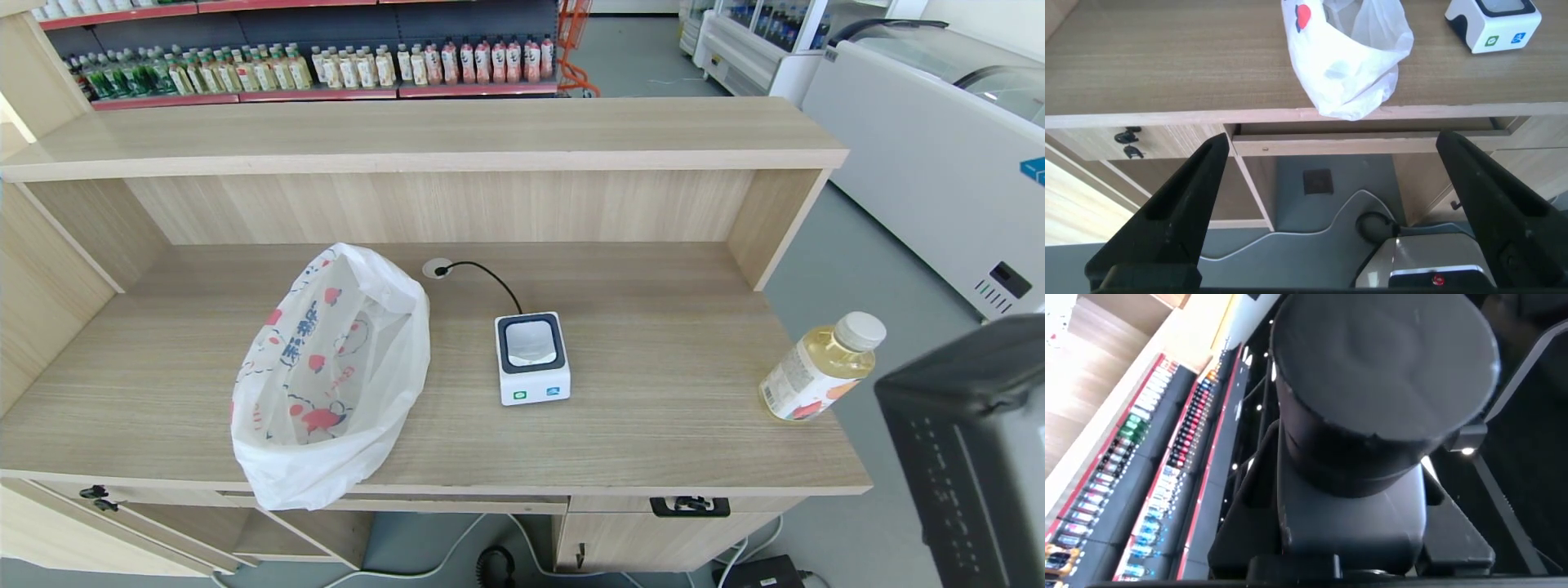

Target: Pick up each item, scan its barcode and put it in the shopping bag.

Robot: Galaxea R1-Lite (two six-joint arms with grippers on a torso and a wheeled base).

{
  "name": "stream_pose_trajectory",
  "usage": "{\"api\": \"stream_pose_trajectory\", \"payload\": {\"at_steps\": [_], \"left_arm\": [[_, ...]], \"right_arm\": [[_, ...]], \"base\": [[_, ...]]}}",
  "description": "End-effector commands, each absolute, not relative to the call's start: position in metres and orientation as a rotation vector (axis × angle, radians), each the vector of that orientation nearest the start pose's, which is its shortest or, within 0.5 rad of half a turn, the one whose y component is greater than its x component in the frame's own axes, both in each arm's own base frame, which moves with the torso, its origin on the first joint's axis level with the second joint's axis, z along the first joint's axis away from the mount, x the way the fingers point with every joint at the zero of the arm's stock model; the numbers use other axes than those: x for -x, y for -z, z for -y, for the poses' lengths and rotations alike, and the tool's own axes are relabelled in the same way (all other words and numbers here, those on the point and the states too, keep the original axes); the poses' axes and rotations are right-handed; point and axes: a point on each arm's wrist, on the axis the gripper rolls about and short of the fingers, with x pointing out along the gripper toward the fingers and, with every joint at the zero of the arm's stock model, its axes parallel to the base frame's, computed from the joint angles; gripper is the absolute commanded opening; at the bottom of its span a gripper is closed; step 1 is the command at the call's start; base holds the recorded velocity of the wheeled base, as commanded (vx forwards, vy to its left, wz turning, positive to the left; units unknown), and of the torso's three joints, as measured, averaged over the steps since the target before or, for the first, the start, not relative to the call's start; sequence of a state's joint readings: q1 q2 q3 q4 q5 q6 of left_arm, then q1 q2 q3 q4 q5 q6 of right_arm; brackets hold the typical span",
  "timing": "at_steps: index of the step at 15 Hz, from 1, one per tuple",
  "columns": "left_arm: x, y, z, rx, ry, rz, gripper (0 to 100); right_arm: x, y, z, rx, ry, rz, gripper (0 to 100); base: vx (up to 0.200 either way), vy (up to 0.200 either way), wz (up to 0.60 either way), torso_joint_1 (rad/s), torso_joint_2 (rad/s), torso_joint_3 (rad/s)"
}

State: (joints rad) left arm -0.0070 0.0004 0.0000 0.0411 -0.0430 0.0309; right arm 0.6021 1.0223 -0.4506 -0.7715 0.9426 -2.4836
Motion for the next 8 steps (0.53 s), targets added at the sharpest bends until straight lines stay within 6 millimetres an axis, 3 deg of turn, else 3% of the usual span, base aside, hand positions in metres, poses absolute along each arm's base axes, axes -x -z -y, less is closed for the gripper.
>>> {"api": "stream_pose_trajectory", "payload": {"at_steps": [1,8], "left_arm": [[0.0229,-0.0712,0.0008,-0.03,0.051,-0.041,100],[0.0229,-0.0712,0.0008,-0.03,0.05,-0.041,100]], "right_arm": [[-0.0888,-0.2446,-0.0832,-2.484,0.465,-2.524,0],[-0.0881,-0.2448,-0.0827,-2.482,0.473,-2.523,0]], "base": [[0.0,0.0,0.0,0.0,0.0,0.0],[0.0,0.0,0.0,0.0,0.0,0.0]]}}
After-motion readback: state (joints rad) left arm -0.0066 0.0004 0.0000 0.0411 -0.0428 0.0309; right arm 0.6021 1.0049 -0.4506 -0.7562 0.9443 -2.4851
